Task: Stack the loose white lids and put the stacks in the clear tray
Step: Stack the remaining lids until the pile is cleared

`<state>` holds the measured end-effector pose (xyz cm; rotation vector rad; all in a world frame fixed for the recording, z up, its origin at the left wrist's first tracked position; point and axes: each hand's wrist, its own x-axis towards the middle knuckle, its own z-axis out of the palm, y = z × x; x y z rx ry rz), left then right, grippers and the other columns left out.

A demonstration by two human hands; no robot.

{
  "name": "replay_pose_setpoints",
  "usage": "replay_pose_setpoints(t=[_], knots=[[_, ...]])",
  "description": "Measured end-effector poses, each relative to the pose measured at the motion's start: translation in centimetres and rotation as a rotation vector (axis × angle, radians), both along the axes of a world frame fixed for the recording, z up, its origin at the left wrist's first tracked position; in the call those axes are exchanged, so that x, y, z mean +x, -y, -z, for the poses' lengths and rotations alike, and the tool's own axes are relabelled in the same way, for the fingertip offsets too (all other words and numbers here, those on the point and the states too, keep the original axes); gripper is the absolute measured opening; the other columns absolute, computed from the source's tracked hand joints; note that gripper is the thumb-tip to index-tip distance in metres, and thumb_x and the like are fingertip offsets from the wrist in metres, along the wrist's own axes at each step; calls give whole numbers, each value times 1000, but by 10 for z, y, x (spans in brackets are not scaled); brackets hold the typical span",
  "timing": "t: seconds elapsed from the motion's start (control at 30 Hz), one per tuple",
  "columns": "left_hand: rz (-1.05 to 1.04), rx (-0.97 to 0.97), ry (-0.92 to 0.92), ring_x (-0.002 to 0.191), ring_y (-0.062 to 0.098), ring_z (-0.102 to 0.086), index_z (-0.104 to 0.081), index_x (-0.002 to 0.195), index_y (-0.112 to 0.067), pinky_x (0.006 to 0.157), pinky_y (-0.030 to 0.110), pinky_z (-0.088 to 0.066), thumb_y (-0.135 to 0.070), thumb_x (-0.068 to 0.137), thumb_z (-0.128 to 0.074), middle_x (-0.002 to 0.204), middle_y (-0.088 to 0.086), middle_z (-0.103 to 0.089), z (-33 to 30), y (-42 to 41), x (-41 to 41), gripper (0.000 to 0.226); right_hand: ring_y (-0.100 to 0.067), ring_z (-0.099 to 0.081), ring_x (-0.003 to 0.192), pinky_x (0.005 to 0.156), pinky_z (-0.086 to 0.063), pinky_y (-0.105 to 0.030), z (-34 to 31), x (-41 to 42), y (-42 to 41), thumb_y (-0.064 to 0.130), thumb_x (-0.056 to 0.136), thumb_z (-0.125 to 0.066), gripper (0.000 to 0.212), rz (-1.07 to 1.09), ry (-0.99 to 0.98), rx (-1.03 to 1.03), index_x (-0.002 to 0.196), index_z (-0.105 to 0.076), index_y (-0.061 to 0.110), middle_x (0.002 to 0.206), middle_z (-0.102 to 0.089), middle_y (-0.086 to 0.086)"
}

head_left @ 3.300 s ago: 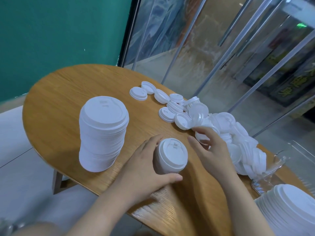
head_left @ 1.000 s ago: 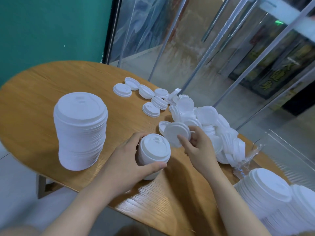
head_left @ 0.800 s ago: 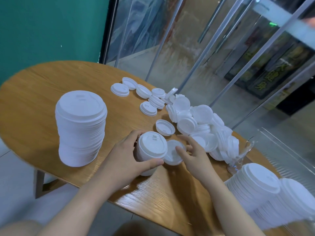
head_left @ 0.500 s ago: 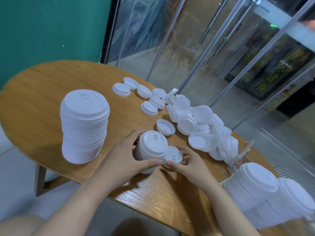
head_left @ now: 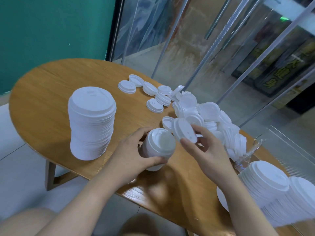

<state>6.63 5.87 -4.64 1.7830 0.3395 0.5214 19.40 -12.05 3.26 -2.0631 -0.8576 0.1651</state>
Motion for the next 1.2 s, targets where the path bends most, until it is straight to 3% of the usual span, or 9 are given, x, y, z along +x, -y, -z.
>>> replay_pose_setpoints(t=[0.1, 0.23, 0.3, 0.43, 0.67, 0.9, 1.03, 1.1, 1.2], knots=[[2, -17, 1, 100, -7, -63, -60, 124, -51, 82, 13, -51, -45, 58, -98, 109, -37, -64, -2, 1, 1, 77, -9, -64, 109, 81, -55, -27, -2, -8, -12, 70, 73, -72, 58, -89, 92, -91, 123, -64, 41, 118, -65, 15], [3, -17, 7, 103, -8, -62, -60, 125, -49, 84, 14, -52, -43, 59, -99, 111, -36, -64, -1, 1, -1, 78, 0, -59, 111, 83, -51, -19, 0, -9, -23, 71, 71, -74, 47, -139, 137, -171, 113, -57, 55, 114, -60, 28], [-2, 1, 5, 106, -8, -61, -60, 127, -46, 86, 14, -51, -40, 60, -99, 111, -33, -65, 0, 0, -1, 78, 3, -57, 112, 84, -48, -16, 1, -8, -24, 67, 73, -80, 50, -146, 135, -211, 115, -56, 53, 114, -59, 30], [1, 24, -6, 108, -10, -58, -62, 130, -42, 84, 7, -47, -39, 62, -97, 117, -28, -66, 0, -2, 0, 77, 4, -55, 117, 92, -52, -26, 3, -5, -25, 78, 68, -70, 82, -155, 185, -304, 136, -59, 35, 123, -58, 26], [7, 19, -10, 107, -13, -57, -63, 129, -43, 79, 1, -42, -36, 63, -97, 116, -30, -66, 1, -2, 2, 75, 4, -54, 118, 93, -54, -29, 3, -5, -27, 83, 67, -65, 93, -166, 186, -358, 144, -55, 32, 129, -57, 25], [13, 49, -65, 112, -5, -59, -55, 129, -50, 95, 26, -51, -36, 59, -97, 118, -29, -65, 9, -1, 5, 82, 3, -57, 116, 93, -55, -32, 7, 0, -29, 78, 67, -71, 85, -169, 110, -309, 140, -56, 36, 127, -60, 25], [-59, 48, -45, 112, -6, -59, -54, 130, -50, 94, 23, -50, -36, 60, -97, 121, -27, -65, 12, -4, 11, 83, 6, -54, 122, 99, -51, -27, 7, 10, -37, 79, 67, -74, 93, -211, 69, -292, 146, -49, 38, 134, -56, 25], [-113, 56, -36, 112, -6, -59, -53, 130, -50, 93, 22, -49, -36, 61, -96, 122, -26, -64, 12, -5, 13, 82, 6, -56, 120, 97, -51, -22, 0, 19, -48, 76, 71, -75, 86, -212, 36, -228, 144, -52, 37, 130, -59, 24], [-172, 91, -39, 115, -6, -55, -50, 133, -50, 92, 18, -44, -37, 64, -93, 124, -27, -60, 13, -6, 15, 82, 3, -62, 112, 86, -53, -20, -13, 48, -80, 59, 86, -74, 53, -146, -16, -104, 129, -65, 28, 122, -66, 18]])
